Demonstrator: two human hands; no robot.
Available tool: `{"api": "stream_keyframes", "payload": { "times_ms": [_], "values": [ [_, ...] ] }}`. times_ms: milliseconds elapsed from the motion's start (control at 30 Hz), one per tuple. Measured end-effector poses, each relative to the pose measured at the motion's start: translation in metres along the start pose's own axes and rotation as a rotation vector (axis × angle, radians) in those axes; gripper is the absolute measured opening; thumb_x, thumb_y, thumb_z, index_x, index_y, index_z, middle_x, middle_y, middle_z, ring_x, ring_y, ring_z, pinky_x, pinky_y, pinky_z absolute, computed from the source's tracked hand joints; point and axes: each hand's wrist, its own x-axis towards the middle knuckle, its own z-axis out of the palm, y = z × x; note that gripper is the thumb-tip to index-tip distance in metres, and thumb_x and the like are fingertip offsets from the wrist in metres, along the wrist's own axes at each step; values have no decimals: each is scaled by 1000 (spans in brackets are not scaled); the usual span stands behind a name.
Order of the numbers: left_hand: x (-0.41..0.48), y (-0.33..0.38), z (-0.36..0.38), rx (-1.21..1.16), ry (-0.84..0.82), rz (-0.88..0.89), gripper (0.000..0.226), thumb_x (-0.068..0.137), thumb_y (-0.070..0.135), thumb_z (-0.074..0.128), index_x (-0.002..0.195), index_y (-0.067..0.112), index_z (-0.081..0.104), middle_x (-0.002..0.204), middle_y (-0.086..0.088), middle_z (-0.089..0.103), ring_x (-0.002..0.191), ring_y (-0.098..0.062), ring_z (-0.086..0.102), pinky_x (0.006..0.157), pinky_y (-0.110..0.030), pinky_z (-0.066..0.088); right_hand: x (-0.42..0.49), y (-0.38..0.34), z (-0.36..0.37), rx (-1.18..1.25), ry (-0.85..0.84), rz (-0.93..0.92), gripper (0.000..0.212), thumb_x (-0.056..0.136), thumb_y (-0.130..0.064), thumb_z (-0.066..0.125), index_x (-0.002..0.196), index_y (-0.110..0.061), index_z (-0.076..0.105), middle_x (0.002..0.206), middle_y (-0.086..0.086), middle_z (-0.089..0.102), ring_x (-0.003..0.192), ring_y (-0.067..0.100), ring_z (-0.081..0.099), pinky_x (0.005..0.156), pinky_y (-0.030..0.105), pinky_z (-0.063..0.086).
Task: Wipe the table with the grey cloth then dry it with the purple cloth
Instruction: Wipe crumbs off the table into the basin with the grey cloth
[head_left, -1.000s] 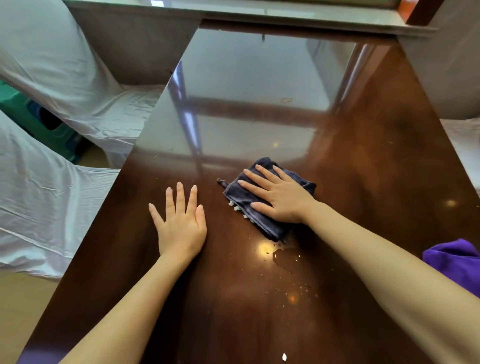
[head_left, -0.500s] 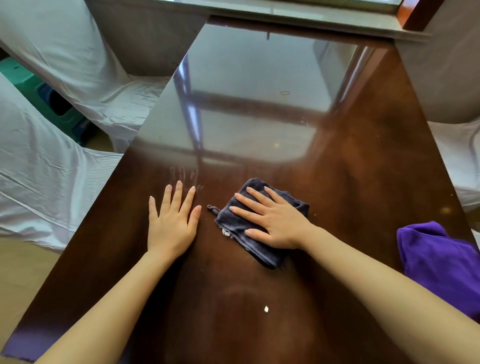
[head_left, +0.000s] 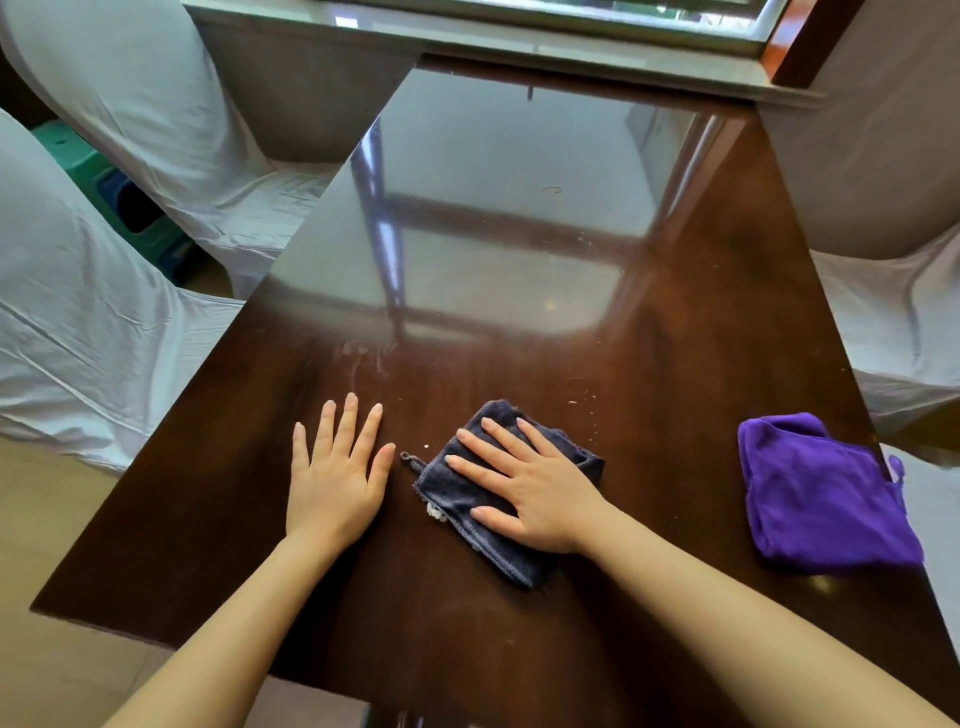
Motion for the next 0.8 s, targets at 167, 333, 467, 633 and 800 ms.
{"api": "stream_keyframes", "payload": {
  "times_ms": [167,333,467,633,800],
  "values": [
    [-4,-1,0,-6,-10,-18,64,81,58,-6,140,32,-4,158,2,3,145,-17,-6,117,-47,-4,30,19,-2,44,58,133,57,93,-55,24,145,-41,5,157,-11,0,145,18,-6,116,43,-7],
    [-6,-1,1,-20,10,-19,64,82,58,-5,141,32,-3,157,3,3,143,-15,-8,117,-46,-5,72,59,-11,53,57,319,58,93,-56,24,145,-41,4,159,-8,1,145,20,-3,117,46,-3],
    [-5,-3,3,-17,13,-9,63,83,58,-5,141,32,-2,157,2,3,143,-16,-8,117,-46,-5,86,87,-15,31,46,434,59,91,-60,20,145,-42,3,159,-8,0,145,21,-3,116,48,-2],
    [-5,-5,5,-24,16,1,64,84,58,-4,142,31,-1,157,2,3,143,-15,-9,117,-47,-5,64,104,-10,30,71,607,59,90,-62,16,144,-43,5,159,-8,2,145,20,-2,114,53,-2],
    [-6,-3,1,-18,1,4,65,83,57,-6,141,30,-2,157,0,3,143,-17,-8,116,-48,-5,17,90,-3,39,88,723,59,91,-58,17,145,-37,5,159,-3,2,145,23,-1,114,55,1]
  ]
}}
